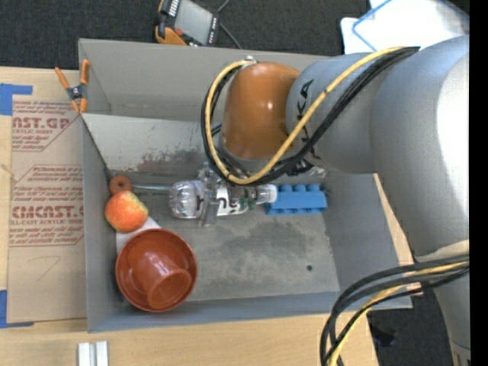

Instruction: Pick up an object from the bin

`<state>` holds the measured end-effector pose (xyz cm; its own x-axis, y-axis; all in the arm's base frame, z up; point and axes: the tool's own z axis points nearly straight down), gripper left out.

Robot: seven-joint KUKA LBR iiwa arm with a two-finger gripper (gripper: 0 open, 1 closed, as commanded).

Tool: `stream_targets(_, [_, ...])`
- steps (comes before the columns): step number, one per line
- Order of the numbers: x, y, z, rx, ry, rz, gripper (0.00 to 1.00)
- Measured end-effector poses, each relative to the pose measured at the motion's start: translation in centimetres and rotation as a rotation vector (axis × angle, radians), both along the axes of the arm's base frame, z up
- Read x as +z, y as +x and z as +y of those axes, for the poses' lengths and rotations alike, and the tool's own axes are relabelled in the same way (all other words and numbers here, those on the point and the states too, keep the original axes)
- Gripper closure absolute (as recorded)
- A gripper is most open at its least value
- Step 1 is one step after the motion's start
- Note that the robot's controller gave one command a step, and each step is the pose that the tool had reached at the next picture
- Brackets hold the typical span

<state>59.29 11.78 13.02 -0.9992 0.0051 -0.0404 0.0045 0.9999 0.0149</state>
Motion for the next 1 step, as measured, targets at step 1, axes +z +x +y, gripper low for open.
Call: stream_targets(1, [2.28,-0.14,0.01,0.000,0.000,0.005,1.00])
